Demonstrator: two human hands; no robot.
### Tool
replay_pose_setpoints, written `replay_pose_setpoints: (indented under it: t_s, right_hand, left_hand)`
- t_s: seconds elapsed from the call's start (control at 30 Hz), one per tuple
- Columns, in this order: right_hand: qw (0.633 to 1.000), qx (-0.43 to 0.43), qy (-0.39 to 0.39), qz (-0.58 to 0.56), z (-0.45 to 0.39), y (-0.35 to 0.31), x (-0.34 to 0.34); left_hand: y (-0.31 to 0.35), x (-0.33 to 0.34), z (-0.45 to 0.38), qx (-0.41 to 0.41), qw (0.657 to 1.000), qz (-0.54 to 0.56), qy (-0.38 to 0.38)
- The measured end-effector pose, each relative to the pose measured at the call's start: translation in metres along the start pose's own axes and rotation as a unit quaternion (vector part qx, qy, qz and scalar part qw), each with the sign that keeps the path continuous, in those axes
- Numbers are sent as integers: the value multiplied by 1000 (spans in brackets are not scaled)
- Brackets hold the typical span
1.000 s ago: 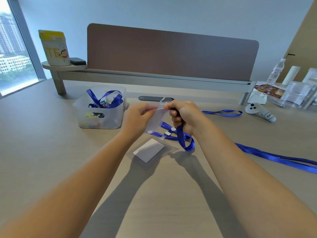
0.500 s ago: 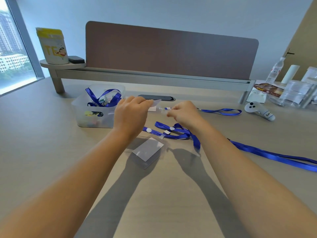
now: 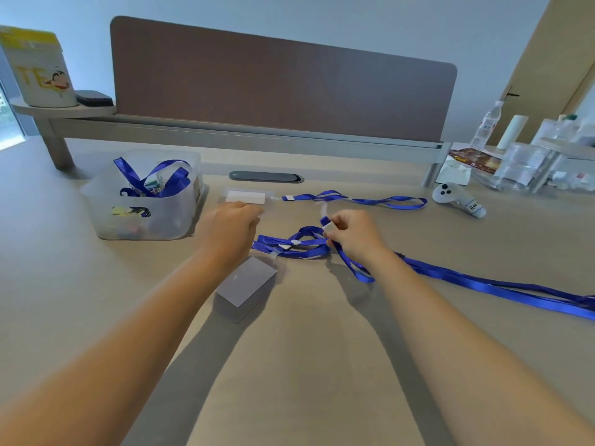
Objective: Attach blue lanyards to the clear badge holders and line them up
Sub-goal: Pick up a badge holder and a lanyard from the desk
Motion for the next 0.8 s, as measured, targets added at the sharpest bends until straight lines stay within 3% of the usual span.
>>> replay_pose_setpoints:
  t_s: [0.2,0.4,0.67,0.8]
  right_hand:
    - [963,-6,-110,246,-30,11,18]
    - [937,38,-178,297,-51,13,30]
    - [915,5,-109,388,-56,14,32]
    - [942,-34,-4,333,-49,3,20]
  left_hand:
    - [-10,9,-15,-20,999,-2,-35]
    - [-19,12,-18,-32,998,-1,-56]
    - [-27,10,-19,-28,999,1,-45]
    - [-31,6,-16,-38,998,10,-41]
Point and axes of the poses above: each hand's wrist, its own z-axis away from the middle knuckle, its own x-axis out of the palm, y = z × x, the point moved 1 cm from there along -z, towards the middle knuckle, and after that the axes turned 5 degrees about -y, right-handed, at the moved point
